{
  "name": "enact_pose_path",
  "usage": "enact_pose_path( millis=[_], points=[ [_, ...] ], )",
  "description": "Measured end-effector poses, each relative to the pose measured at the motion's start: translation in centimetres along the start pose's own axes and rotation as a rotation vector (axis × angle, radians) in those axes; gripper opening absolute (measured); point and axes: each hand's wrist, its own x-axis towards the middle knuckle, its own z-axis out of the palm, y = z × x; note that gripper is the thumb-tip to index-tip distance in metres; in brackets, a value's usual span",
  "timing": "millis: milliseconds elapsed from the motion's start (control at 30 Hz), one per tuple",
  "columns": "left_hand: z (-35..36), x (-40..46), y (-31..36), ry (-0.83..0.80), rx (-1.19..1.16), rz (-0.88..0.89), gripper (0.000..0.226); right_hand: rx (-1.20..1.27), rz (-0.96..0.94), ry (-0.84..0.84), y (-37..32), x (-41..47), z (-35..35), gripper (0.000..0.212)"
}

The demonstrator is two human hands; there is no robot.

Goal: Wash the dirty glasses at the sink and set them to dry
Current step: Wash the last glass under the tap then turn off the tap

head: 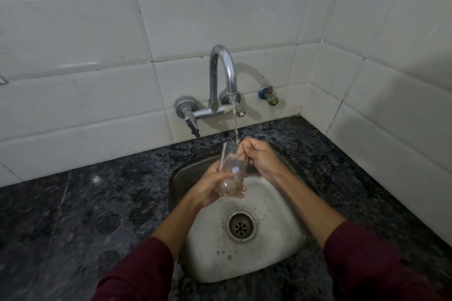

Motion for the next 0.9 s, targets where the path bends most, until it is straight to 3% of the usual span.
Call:
enact_pose_path(
  millis=[100, 233, 333, 433, 500, 567, 633, 700, 833, 900],
  points=[
    [0.7, 0.4, -0.1, 0.152, 0.130, 0.035, 0.079, -0.093, 0.004, 0.002, -0.2, 0.2, 0.2, 0.034],
    [2.0, 0.9, -0.8, 0.461, 0.522, 0.199, 0.072, -0.334, 0.007, 0.084, -0.4, 0.8, 0.9, 0.022],
    [2.8, 0.9, -0.8, 0.564, 0.666, 0.275, 0.075, -0.426, -0.026, 0.112, -0.5, 1.3, 1.5, 0.015],
    [2.1, 1.1, -0.4, 0.486, 0.625, 0.237, 0.082, -0.254, -0.004, 0.103, -0.8, 1.7, 1.1, 0.025],
    [1.1, 1.0, 0.3, 0.288, 0.323, 0.160, 0.081, -0.103, -0.013, 0.046, -0.9, 1.8, 0.6, 0.032],
    [0.5, 0.5, 1.1, 0.063, -0.004, 0.079, 0.059, 0.056, 0.000, 0.000, -0.9, 1.8, 0.5, 0.035],
    [0.7, 0.4, 1.4, 0.053, -0.048, 0.047, 0.044, 0.092, 0.004, -0.006, -0.9, 1.8, 0.5, 0.035],
    [1.3, 0.8, 1.2, 0.206, 0.068, 0.064, 0.053, -0.011, -0.007, 0.014, -0.8, 1.8, 0.6, 0.035],
    [2.4, 1.5, 0.3, 0.560, 0.638, 0.194, 0.071, -0.270, -0.019, 0.087, -1.0, 1.8, 1.3, 0.023],
    [2.5, 1.7, -0.1, 0.612, 0.748, 0.227, 0.075, -0.348, -0.015, 0.109, -0.9, 1.9, 1.6, 0.018]
  ],
)
